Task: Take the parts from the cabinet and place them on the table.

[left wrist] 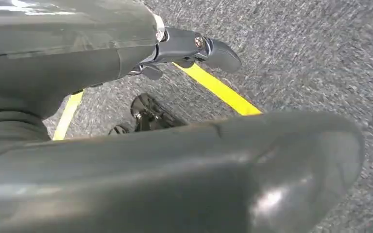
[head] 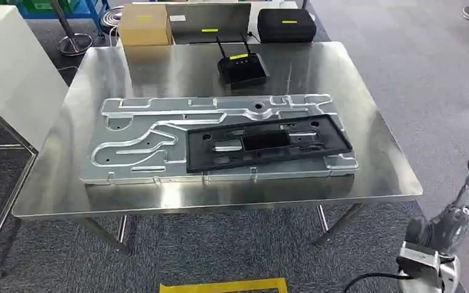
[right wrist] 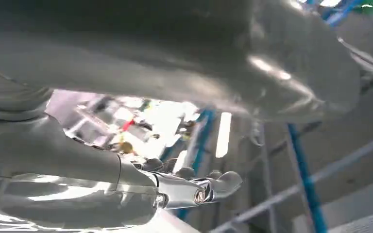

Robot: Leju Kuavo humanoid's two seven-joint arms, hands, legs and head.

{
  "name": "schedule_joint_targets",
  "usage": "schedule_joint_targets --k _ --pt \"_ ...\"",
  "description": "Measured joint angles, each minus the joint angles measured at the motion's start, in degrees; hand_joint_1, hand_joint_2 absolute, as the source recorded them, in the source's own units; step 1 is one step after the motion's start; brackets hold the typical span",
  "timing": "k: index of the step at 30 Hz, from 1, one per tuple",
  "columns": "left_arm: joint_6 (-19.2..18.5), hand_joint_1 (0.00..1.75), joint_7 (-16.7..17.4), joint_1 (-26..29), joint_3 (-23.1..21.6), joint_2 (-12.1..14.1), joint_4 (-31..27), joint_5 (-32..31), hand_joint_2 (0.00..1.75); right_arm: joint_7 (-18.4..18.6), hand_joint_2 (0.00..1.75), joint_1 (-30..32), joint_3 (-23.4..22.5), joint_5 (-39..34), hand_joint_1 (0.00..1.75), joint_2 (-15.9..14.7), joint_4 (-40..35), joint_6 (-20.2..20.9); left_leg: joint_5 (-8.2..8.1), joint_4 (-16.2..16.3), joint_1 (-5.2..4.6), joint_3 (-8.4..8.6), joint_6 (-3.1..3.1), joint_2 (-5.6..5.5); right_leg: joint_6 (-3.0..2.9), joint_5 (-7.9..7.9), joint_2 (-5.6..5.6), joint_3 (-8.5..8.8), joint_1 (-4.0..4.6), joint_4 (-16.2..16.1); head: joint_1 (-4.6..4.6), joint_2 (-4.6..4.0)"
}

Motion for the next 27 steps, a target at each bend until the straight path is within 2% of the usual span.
schedule_joint_targets --k 1,2,3,4,6,7,8,9,10,11,12,13,16,17,18,19,20,21,22,23,24,25,26,27 --pt "0.0 0.00 0.1 0.0 0.0 0.0 0.0 0.0 0.00 0.0 0.00 0.9 -0.1 0.1 0.00 0.2 0.7 0.0 0.29 -0.3 0.05 0.10 -0.45 0.03 -0.32 0.25 0.02 -0.07 0.06 0.0 0.00 0.00" --pt "0.0 0.00 0.2 0.0 0.0 0.1 0.0 0.0 0.00 0.0 0.00 1.4 -0.3 0.5 0.00 0.4 1.3 0.1 0.47 -0.3 -0.28 0.02 -0.87 0.03 -0.77 0.91 -0.01 -0.18 -0.39 -0.8 0.00 0.00" --pt "0.0 0.00 0.2 0.0 0.0 0.2 0.0 0.0 0.00 0.0 0.00 1.7 -0.6 0.8 0.00 0.8 1.8 0.2 -0.96 0.6 -0.03 -0.23 -1.05 0.06 -0.98 1.44 -0.22 -0.29 -0.61 -1.1 0.00 0.00" --pt "0.0 0.00 0.4 0.0 0.0 0.2 0.0 0.0 0.00 0.0 0.00 2.0 -0.8 1.0 0.00 1.0 2.3 0.2 -4.00 3.3 -0.05 -1.16 -1.25 0.09 -1.52 1.84 -0.21 -0.74 -0.63 -1.3 -0.02 0.00" --pt "-0.1 0.00 0.4 0.0 0.0 0.2 0.0 0.0 0.00 0.0 0.00 2.8 -0.9 1.0 0.00 1.4 3.1 0.2 -9.91 12.3 0.12 -4.08 -1.58 0.10 -1.69 2.64 -0.25 -1.96 -0.43 -1.1 -0.02 0.00" --pt "0.0 0.00 0.4 0.0 0.0 0.2 0.0 0.0 0.00 0.0 0.00 3.0 -0.9 1.0 0.00 1.6 3.5 0.3 -11.73 15.9 0.12 -5.03 -1.68 0.10 -1.70 3.05 -0.25 -2.69 -0.36 -0.9 -0.02 0.00" --pt "0.0 0.00 0.4 0.0 0.0 0.2 0.0 0.0 0.00 0.0 0.00 3.0 -1.0 1.0 0.00 1.9 3.9 0.6 -12.11 17.3 0.12 -4.91 -1.72 0.10 -1.65 3.48 -0.23 -3.42 -0.32 -0.7 -0.02 0.00" --pt "0.0 0.00 0.4 0.0 0.0 0.2 0.0 0.0 0.00 0.0 0.00 3.1 -1.4 1.0 0.00 2.3 4.5 1.3 -11.35 15.9 0.12 -3.34 -1.66 0.10 -1.62 3.87 -0.21 -4.08 -0.29 -0.5 -0.02 0.00" --pt "0.0 0.00 0.4 0.0 0.0 0.3 0.0 0.0 0.00 0.0 0.00 3.1 -1.8 0.9 0.00 2.7 5.1 2.4 -9.51 11.2 0.12 -0.04 -1.49 0.10 -1.50 4.33 -0.12 -4.69 -0.28 -0.3 -0.02 0.00" --pt "0.0 0.00 0.4 -0.1 0.0 0.3 0.0 0.0 0.00 0.0 0.00 3.2 -2.4 0.9 0.00 3.2 5.8 3.1 -7.66 5.1 0.11 3.99 -1.26 0.10 -1.30 4.70 -0.05 -5.24 -0.27 -0.2 -0.02 0.00" --pt "0.0 0.00 0.4 -0.2 0.0 0.4 0.0 0.0 0.00 0.0 0.00 3.3 -2.9 0.9 0.00 3.5 6.3 3.5 -6.67 -0.4 0.09 7.82 -0.97 0.10 -1.06 5.11 -0.05 -5.67 -0.27 0.1 -0.02 0.00" --pt "0.1 0.00 0.4 -0.5 0.0 0.4 0.0 0.0 0.00 0.0 0.00 3.4 -3.4 0.9 0.00 3.9 6.9 4.0 -6.97 -1.7 -0.31 8.00 -0.56 0.06 -0.64 5.47 -0.12 -5.82 0.09 0.3 -0.02 0.00" --pt "0.1 0.00 0.2 -0.5 0.0 0.5 0.0 0.0 0.00 0.2 0.00 3.4 -5.2 1.3 0.00 4.7 10.5 5.5 -5.51 -1.7 -0.79 7.42 0.47 -0.05 0.42 6.86 -0.13 -5.72 -0.33 -0.3 -0.02 0.00" --pt "0.1 0.00 0.2 -0.3 0.0 0.5 0.0 0.0 0.00 0.2 0.00 3.0 -6.1 2.3 0.00 5.0 12.5 6.4 -4.61 -2.2 -0.68 7.09 0.86 0.02 0.80 7.58 -0.04 -5.82 -0.30 -0.6 -0.02 0.00" --pt "0.1 0.00 0.4 -0.3 0.0 0.3 0.0 0.0 0.00 0.2 0.00 2.2 -7.4 3.4 0.00 5.3 15.6 7.3 -3.67 -2.4 -0.24 6.56 1.16 0.51 1.00 6.82 0.15 -6.11 -0.60 -0.4 -0.02 0.00" --pt "0.1 0.00 0.6 -0.4 0.1 0.3 0.0 0.0 0.00 0.1 0.00 1.4 -9.2 4.3 0.00 5.7 20.4 8.3 -2.94 -2.4 -0.21 5.60 1.60 0.63 1.36 3.34 0.07 -7.10 -0.58 1.4 0.00 0.00" --pt "0.1 0.00 0.6 -0.4 0.2 0.3 0.0 0.0 0.00 0.1 0.00 0.6 -11.1 4.4 0.00 5.9 25.3 8.8 -2.30 -2.4 -0.22 4.65 1.86 0.67 1.69 -0.52 0.05 -8.08 -0.84 4.8 0.00 0.00" --pt "0.1 0.00 0.6 -0.3 0.3 0.3 0.0 0.0 0.00 0.1 0.00 -0.1 -12.8 4.1 0.00 6.1 29.8 8.8 -1.60 -2.4 -0.30 3.69 1.92 0.66 2.02 -4.22 0.05 -9.24 -1.03 9.6 0.00 0.00" --pt "0.1 0.00 0.6 -0.1 0.4 0.2 0.0 0.0 0.00 0.1 0.00 -1.0 -13.7 3.5 0.00 6.3 33.5 8.7 -0.97 -2.3 -0.37 2.80 1.92 0.66 2.20 -6.64 0.05 -10.05 -1.03 14.2 -0.02 0.00" --pt "0.1 0.00 0.5 0.0 0.5 0.2 0.0 0.0 0.00 0.1 0.00 -1.9 -15.1 2.7 0.00 6.3 39.7 8.3 -0.38 -2.2 -0.40 2.08 1.84 0.67 2.31 -7.12 0.05 -10.13 -1.00 17.1 0.00 0.00" --pt "0.1 0.00 0.4 0.1 0.5 0.2 0.0 0.0 0.00 0.1 0.00 -2.4 -16.1 2.4 0.00 6.4 43.9 8.2 0.17 -2.0 -0.40 1.14 1.77 0.66 2.36 -5.83 0.05 -9.14 -1.01 17.8 0.00 0.00" --pt "0.1 0.00 0.4 0.2 0.7 0.1 0.1 0.0 0.00 0.1 0.00 -2.7 -17.2 2.3 0.00 6.5 47.8 8.2 0.57 -1.6 -0.39 0.22 1.66 0.65 2.32 -3.63 0.05 -7.00 -1.00 16.3 0.00 0.00" --pt "0.1 0.00 0.4 0.2 0.7 0.0 0.1 0.0 0.00 0.2 0.00 -3.3 -18.1 2.3 0.00 6.5 50.7 7.9 0.84 -1.2 -0.38 -0.53 1.51 0.65 2.18 -1.62 0.05 -3.78 -0.97 12.5 0.00 0.00" --pt "0.1 0.00 0.4 0.3 0.8 -0.2 0.1 0.0 0.00 0.6 0.00 -4.6 -19.4 2.3 0.00 6.5 55.4 7.3 1.10 -0.9 -0.38 -1.06 1.28 0.69 1.91 -0.85 0.06 0.08 -0.92 7.5 -0.02 0.00"
